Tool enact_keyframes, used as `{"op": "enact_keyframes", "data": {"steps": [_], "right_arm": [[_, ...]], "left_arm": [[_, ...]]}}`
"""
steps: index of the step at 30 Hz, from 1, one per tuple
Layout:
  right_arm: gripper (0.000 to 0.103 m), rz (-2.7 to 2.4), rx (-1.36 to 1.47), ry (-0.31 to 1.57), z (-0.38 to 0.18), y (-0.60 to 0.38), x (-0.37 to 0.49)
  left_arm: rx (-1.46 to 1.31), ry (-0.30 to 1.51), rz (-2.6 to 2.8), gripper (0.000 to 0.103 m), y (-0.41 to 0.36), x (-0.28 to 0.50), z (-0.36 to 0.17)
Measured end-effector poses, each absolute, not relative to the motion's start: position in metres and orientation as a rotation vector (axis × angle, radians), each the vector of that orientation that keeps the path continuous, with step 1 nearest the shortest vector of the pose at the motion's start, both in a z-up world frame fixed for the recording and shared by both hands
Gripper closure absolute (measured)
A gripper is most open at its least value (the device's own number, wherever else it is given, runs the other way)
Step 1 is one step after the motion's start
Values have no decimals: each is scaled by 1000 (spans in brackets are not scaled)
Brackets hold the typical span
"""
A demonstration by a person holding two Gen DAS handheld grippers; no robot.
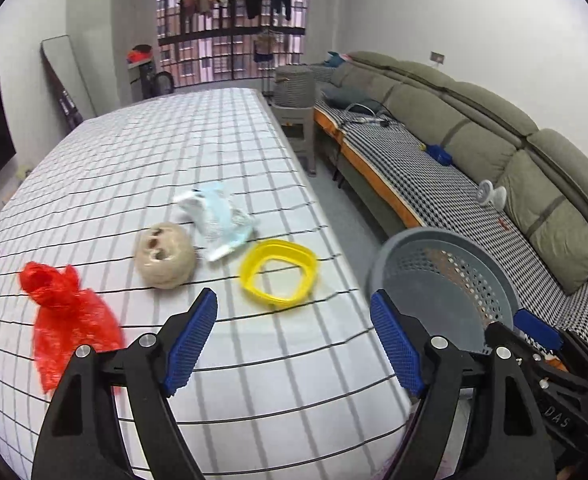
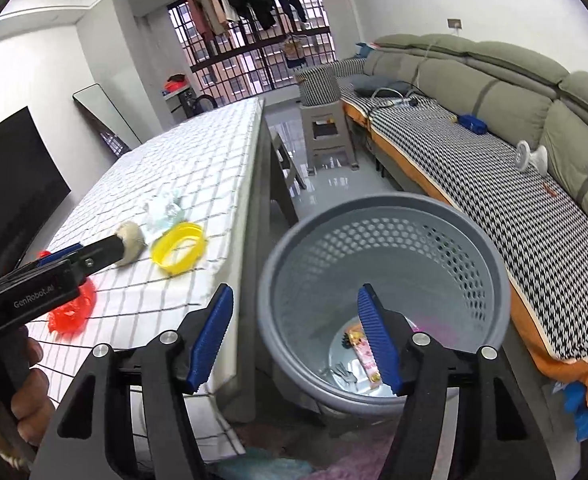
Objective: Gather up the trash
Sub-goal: 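Move both tools back from the basket toward the table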
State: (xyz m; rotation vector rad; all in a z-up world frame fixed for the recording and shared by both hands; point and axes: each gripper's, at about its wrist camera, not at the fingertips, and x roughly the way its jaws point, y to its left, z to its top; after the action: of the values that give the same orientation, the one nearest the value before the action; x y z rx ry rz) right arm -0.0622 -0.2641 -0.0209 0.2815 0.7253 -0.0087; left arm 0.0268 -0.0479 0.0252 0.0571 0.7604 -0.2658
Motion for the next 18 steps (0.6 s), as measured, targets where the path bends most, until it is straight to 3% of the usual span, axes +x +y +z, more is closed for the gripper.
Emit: {"op": "enact_keyframes", "data": {"steps": [18], "right_arm": [[39,-136,259,704,-5,-236,-98]], "left_arm": [[13,734,-117,24,78,4,38]]}}
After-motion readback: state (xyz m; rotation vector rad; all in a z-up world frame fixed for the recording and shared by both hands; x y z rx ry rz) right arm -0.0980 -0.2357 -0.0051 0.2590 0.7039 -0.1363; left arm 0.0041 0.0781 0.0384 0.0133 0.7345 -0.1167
